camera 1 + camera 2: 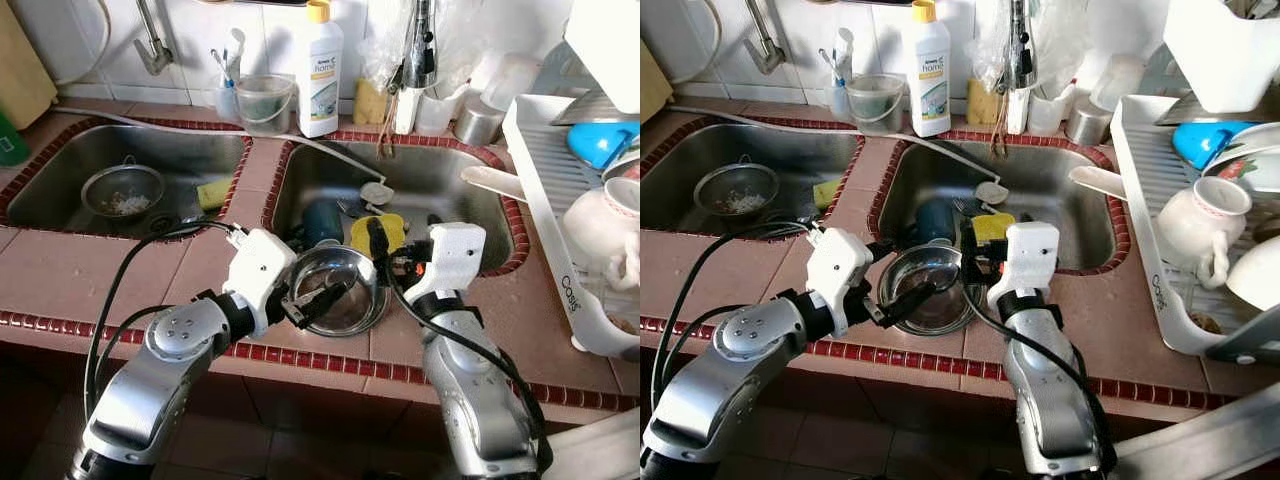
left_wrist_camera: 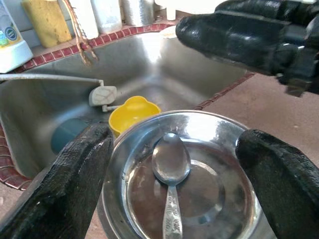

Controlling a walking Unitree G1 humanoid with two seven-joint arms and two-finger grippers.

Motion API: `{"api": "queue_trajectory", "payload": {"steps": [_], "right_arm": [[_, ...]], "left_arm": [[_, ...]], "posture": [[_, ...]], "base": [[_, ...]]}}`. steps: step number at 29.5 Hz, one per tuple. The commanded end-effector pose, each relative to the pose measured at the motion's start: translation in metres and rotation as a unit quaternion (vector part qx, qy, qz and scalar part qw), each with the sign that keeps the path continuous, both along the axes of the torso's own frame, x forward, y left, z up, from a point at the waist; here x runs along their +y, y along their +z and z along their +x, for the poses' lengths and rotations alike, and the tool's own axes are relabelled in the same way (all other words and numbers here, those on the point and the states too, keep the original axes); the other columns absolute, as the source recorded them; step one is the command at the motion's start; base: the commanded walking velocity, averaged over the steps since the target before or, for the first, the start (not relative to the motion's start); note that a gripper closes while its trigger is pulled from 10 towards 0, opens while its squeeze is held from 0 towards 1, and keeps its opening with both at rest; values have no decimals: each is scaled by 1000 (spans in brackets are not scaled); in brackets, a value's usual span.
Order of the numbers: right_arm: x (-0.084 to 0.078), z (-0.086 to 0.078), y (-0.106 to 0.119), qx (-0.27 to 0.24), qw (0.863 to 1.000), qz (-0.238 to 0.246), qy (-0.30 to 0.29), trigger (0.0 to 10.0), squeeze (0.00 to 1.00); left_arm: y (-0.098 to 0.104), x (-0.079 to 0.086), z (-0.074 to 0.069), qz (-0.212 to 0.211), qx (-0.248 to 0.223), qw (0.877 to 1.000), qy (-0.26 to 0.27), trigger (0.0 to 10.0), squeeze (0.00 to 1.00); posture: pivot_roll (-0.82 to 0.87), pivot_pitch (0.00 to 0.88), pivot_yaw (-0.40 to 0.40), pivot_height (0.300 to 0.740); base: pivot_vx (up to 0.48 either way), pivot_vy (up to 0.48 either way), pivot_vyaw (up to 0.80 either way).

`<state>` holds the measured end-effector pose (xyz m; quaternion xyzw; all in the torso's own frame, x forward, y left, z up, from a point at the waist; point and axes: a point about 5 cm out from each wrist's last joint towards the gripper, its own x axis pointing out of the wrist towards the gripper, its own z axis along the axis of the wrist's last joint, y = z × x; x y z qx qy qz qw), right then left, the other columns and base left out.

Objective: Kitchen organization

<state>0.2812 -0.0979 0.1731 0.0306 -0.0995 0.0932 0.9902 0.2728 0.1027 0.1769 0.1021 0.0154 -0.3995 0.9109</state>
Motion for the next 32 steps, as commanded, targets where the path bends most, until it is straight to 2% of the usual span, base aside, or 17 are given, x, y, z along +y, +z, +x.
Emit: {"api": "queue_trajectory", "payload": {"steps": [1, 7, 14, 21, 25, 32], "right_arm": [[1, -4, 3, -4, 1000, -4, 3, 10000, 0], [0, -14, -1, 4, 1000, -15, -1, 10000, 0], [5, -29, -12, 26, 999, -24, 15, 10000, 0], [5, -30, -9, 26, 999, -19, 10, 10000, 0], [4, -31, -7, 22, 1000, -20, 8, 10000, 0], [2, -32, -8, 22, 1000, -20, 1, 10000, 0]], "left_arm": [[-1, 2, 3, 12, 0, 1000, 2, 10000, 0], [2, 10, 11, 4, -2, 1000, 25, 10000, 0], [2, 14, 12, 12, -12, 999, 27, 10000, 0], [4, 17, 15, 1, -20, 999, 38, 10000, 0], [6, 18, 15, -24, -18, 999, 43, 10000, 0], [4, 17, 13, -23, -17, 999, 40, 10000, 0]], "posture": [[-110, 162, 47, 740], [-120, 166, 50, 740], [-121, 173, 54, 740], [-124, 175, 50, 740], [-127, 171, 47, 740], [-130, 167, 49, 740]], "base": [[0, 0, 0], [0, 0, 0], [0, 0, 0], [0, 0, 0], [0, 0, 0], [0, 0, 0]]}}
